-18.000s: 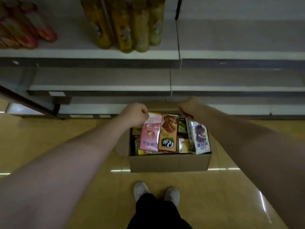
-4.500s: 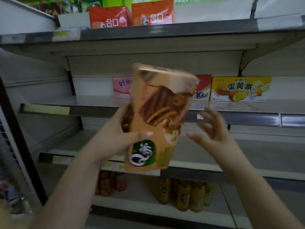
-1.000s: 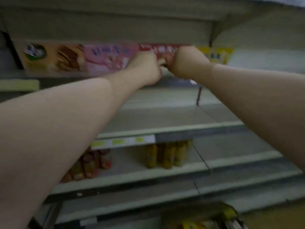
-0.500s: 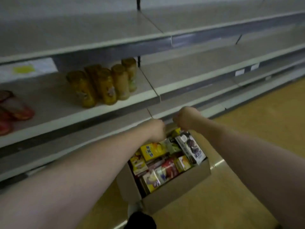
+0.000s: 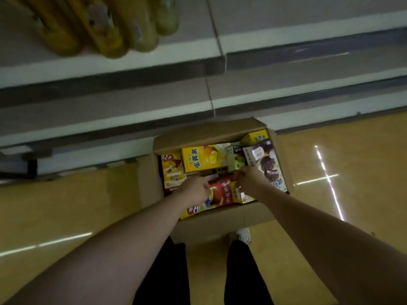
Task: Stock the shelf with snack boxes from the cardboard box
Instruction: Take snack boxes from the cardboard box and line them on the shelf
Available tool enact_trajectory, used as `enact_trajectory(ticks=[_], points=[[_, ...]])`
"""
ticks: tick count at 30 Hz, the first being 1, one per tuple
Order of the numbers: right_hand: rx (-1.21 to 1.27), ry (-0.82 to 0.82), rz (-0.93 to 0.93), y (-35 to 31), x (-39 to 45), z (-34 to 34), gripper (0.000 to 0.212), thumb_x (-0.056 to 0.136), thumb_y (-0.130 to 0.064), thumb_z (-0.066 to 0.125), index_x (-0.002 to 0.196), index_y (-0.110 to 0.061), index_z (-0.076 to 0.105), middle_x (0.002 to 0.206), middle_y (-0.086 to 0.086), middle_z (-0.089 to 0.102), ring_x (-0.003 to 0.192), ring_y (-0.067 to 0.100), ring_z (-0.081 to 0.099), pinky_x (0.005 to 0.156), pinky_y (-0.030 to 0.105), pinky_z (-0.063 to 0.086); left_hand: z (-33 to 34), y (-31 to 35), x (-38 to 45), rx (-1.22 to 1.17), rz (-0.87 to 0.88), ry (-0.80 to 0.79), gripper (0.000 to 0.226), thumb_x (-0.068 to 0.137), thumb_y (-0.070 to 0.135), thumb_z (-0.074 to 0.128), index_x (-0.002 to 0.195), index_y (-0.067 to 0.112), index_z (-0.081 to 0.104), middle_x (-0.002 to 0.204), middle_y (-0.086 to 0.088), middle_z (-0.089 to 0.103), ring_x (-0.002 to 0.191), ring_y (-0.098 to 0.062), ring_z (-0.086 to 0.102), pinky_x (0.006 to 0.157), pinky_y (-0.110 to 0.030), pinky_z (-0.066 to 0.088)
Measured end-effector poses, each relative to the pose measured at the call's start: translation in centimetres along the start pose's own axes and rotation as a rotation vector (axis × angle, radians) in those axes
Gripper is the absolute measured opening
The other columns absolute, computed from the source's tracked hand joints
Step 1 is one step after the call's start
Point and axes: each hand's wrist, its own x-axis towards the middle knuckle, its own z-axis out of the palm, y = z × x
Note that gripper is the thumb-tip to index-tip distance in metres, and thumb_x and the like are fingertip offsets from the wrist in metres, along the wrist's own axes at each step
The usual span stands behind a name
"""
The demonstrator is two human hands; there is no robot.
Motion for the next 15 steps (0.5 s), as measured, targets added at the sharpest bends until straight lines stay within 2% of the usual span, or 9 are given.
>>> enact_trajectory(ticks=[1,3,6,7,8,10,12,13,15], points=[[-0.064,-0.053,-0.027,1.1,1.5,0.9,0.028,0.099,-0.015,0.041,0.108,-0.001,0.063,0.100,0.017,0.064,0.092,0.032,0.061,0.081,0.036,0.052,1.3,0.2,1.1,-0.054,-0.027,0.018,0.026,0.096,0.015,0.043,0.102,0.028,0.065,0.092,0.000,0.060,0.062,-0.015,0.049,0.058,-0.033,0.045],[-0.185,-0.117,-0.078,2.5,3.3,2.2,0.025,0.099,-0.014,0.041,0.107,-0.004,0.062,0.101,0.014,0.063,0.092,0.029,0.060,0.071,0.030,0.044,3.3,-0.6,3.2,-0.102,-0.080,0.063,0.024,0.096,0.018,0.044,0.097,0.019,0.068,0.095,-0.002,0.060,0.075,-0.020,0.058,0.068,-0.034,0.047],[-0.350,-0.222,-0.187,5.0,6.6,5.1,0.025,0.097,-0.010,0.040,0.092,-0.012,0.064,0.109,0.015,0.066,0.098,0.029,0.062,0.072,0.029,0.044,8.2,-3.0,6.5,-0.174,-0.162,0.058,0.027,0.098,0.020,0.044,0.105,0.012,0.068,0.105,-0.002,0.063,0.095,-0.022,0.061,0.077,-0.030,0.045],[-0.373,-0.242,-0.217,5.7,7.6,6.0,0.025,0.096,-0.010,0.041,0.083,-0.015,0.061,0.109,0.015,0.066,0.095,0.028,0.062,0.071,0.028,0.042,9.4,-4.1,7.3,-0.203,-0.179,0.050,0.027,0.099,0.020,0.043,0.108,0.011,0.067,0.107,-0.002,0.062,0.098,-0.023,0.061,0.078,-0.031,0.047],[-0.373,-0.263,-0.210,6.0,8.3,6.7,0.022,0.095,-0.011,0.043,0.082,-0.016,0.060,0.108,0.015,0.066,0.093,0.027,0.061,0.072,0.028,0.041,10.1,-4.8,7.7,-0.233,-0.205,0.041,0.028,0.100,0.021,0.042,0.110,0.013,0.066,0.109,-0.002,0.063,0.097,-0.022,0.062,0.079,-0.033,0.049],[-0.401,-0.275,-0.248,6.7,10.5,9.0,0.018,0.094,-0.017,0.049,0.100,-0.010,0.064,0.110,0.015,0.065,0.101,0.028,0.061,0.081,0.029,0.045,12.0,-7.1,8.7,-0.297,-0.251,0.052,0.027,0.100,0.022,0.041,0.111,0.017,0.065,0.116,-0.003,0.063,0.089,-0.017,0.061,0.072,-0.030,0.051],[-0.445,-0.251,-0.305,6.8,12.5,10.7,0.028,0.091,-0.021,0.055,0.114,-0.006,0.061,0.118,0.016,0.062,0.110,0.031,0.059,0.085,0.030,0.045,13.0,-8.9,9.7,-0.315,-0.254,0.113,0.026,0.100,0.022,0.041,0.115,0.020,0.062,0.122,-0.001,0.060,0.088,-0.012,0.058,0.062,-0.024,0.045],[-0.469,-0.232,-0.322,6.8,13.7,11.7,0.038,0.089,-0.023,0.059,0.124,-0.007,0.056,0.128,0.016,0.056,0.116,0.031,0.055,0.090,0.031,0.044,13.2,-9.8,10.1,-0.313,-0.237,0.153,0.025,0.100,0.022,0.042,0.117,0.020,0.061,0.123,-0.001,0.059,0.091,-0.013,0.057,0.061,-0.024,0.043],[-0.485,-0.224,-0.341,6.6,16.0,13.3,0.062,0.086,-0.021,0.066,0.142,-0.012,0.041,0.143,0.013,0.042,0.130,0.029,0.043,0.102,0.035,0.040,13.3,-11.7,11.4,-0.307,-0.192,0.257,0.026,0.098,0.021,0.046,0.120,0.019,0.061,0.123,-0.001,0.060,0.100,-0.016,0.058,0.071,-0.025,0.045]])
